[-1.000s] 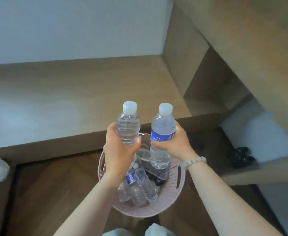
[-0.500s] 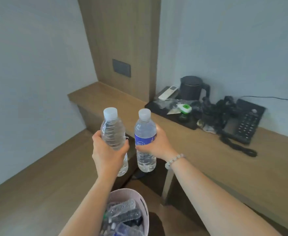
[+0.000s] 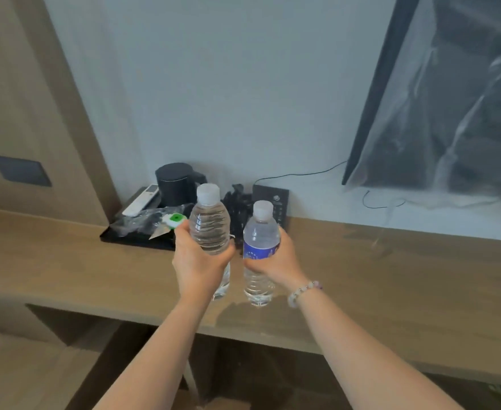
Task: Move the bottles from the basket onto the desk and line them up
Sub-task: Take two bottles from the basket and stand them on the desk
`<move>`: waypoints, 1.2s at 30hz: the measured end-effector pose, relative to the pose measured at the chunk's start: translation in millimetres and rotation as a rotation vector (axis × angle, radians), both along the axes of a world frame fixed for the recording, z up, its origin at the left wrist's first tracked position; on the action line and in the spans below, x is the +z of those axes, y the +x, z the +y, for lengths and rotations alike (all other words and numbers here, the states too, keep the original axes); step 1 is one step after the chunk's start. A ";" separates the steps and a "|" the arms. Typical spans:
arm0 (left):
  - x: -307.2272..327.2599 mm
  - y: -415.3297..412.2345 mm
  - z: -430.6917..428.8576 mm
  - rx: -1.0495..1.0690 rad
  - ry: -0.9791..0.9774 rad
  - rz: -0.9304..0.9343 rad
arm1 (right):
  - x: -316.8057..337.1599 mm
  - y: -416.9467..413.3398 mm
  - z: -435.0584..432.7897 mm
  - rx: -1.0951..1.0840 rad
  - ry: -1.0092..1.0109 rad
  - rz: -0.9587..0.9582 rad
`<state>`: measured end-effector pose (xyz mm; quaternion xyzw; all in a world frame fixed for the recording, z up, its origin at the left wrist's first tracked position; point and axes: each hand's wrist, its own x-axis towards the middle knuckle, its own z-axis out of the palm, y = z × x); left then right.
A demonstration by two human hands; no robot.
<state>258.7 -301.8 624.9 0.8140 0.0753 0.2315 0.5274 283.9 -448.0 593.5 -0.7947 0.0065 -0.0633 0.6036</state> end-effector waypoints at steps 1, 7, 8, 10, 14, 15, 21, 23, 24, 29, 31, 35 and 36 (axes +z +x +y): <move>-3.5 10.4 -17.4 -0.010 0.001 0.003 | -3.5 6.4 -17.6 -0.016 0.003 0.003; -31.9 68.0 -107.7 -0.074 0.050 0.075 | -30.9 50.1 -102.1 -0.103 -0.005 0.055; -37.2 76.8 -118.3 -0.073 0.073 0.086 | -35.1 57.3 -112.5 -0.115 0.005 0.064; -48.2 92.7 -133.5 -0.043 0.142 0.093 | -41.4 70.0 -129.6 -0.133 0.019 0.080; -70.7 114.4 -142.6 -0.026 0.197 0.197 | -51.3 90.2 -145.3 -0.158 0.062 0.126; -76.4 118.6 -142.5 -0.029 0.205 0.223 | -53.3 94.5 -145.9 -0.163 0.069 0.144; -95.5 135.2 -130.9 -0.019 0.233 0.314 | -61.1 113.4 -129.0 -0.127 0.057 0.189; -97.5 143.6 -120.4 0.002 0.224 0.333 | -64.7 120.5 -115.2 -0.095 0.051 0.216; -98.3 147.9 -114.8 0.018 0.210 0.347 | -67.6 123.5 -108.0 -0.079 0.049 0.223; -102.3 165.7 -84.8 0.091 0.186 0.378 | -78.4 137.9 -74.1 -0.022 -0.004 0.223; -105.2 170.2 -76.3 0.098 0.166 0.390 | -81.8 144.0 -66.6 -0.008 -0.035 0.211; -107.6 177.0 -68.8 0.112 0.126 0.390 | -84.2 154.3 -58.3 -0.020 -0.066 0.151; -107.5 178.7 -67.8 0.111 0.114 0.393 | -84.7 156.4 -56.3 -0.027 -0.063 0.136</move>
